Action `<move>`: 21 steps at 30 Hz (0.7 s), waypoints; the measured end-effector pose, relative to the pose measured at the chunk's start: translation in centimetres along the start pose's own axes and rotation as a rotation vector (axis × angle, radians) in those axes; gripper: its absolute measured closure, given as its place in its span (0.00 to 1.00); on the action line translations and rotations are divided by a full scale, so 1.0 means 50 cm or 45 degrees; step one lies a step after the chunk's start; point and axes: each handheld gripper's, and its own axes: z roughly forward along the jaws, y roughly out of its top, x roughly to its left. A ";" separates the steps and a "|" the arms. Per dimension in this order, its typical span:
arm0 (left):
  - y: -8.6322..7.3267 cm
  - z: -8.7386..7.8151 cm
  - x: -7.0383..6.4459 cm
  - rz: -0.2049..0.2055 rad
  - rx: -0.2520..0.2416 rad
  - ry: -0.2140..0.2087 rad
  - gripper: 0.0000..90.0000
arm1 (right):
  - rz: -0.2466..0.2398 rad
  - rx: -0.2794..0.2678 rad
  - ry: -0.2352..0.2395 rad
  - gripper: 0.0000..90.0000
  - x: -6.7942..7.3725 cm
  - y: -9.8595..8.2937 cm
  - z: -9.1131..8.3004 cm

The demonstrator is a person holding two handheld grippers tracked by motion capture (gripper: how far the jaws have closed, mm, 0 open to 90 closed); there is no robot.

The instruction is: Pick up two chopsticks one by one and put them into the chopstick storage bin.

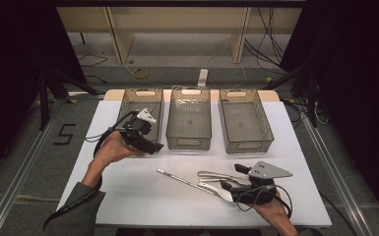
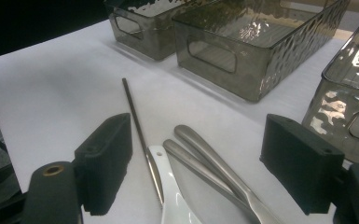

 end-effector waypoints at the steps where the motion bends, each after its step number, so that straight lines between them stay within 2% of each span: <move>1: 0.002 0.002 -0.006 0.010 -0.003 -0.002 0.24 | 0.001 0.001 0.000 0.28 0.000 0.000 0.000; 4: 0.008 0.009 -0.026 0.071 0.041 -0.022 0.24 | 0.001 -0.001 0.001 0.28 0.000 0.000 0.000; 10: 0.015 0.042 -0.074 0.211 0.134 -0.136 0.24 | 0.005 0.003 0.002 0.28 0.001 0.000 0.001; 12: 0.015 0.057 -0.085 0.240 0.171 -0.163 0.24 | 0.004 0.003 0.004 0.28 0.001 0.000 0.001; 16: 0.014 0.081 -0.103 0.284 0.217 -0.182 0.25 | 0.004 0.008 0.005 0.28 0.001 0.000 0.002; 19: 0.012 0.096 -0.110 0.268 0.232 -0.199 0.26 | 0.003 0.011 0.006 0.28 0.001 0.000 0.002; 21: 0.011 0.104 -0.113 0.278 0.258 -0.205 0.26 | 0.006 0.009 0.006 0.28 0.001 0.000 0.002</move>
